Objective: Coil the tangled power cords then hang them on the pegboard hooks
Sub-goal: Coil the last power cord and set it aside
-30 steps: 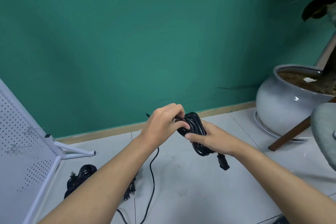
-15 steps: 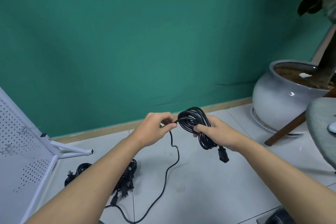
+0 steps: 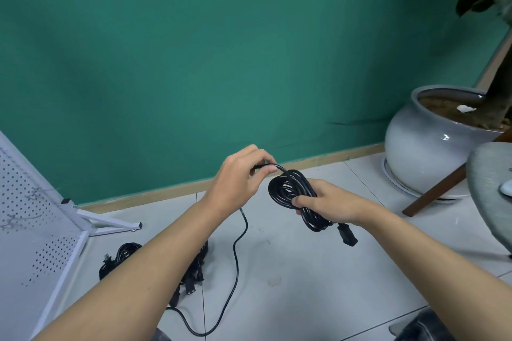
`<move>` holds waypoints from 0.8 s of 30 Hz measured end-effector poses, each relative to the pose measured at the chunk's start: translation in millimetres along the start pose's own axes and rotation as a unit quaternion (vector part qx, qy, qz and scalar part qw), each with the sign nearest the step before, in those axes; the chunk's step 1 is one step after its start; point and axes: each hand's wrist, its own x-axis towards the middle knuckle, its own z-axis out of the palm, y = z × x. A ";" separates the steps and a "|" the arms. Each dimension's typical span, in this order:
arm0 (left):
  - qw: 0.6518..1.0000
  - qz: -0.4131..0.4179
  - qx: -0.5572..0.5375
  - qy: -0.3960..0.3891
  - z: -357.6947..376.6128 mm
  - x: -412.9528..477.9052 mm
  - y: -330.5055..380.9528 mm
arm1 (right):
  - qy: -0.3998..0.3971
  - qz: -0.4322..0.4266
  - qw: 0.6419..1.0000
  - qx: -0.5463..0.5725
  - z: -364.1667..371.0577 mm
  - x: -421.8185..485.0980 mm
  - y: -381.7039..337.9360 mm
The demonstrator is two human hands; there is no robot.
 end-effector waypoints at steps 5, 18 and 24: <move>0.995 -0.062 -0.046 0.060 -1.2 1.0 1.9 | 0.011 -0.020 0.997 0.071 4.0 -2.1 -8.9; 0.993 -0.084 -0.035 0.079 -11.7 9.2 9.0 | 0.040 -0.061 0.997 0.002 4.5 4.2 -7.0; 0.993 -0.044 -0.076 -0.079 -10.1 22.6 18.4 | -0.123 -0.054 0.984 -0.121 17.6 -1.2 -11.4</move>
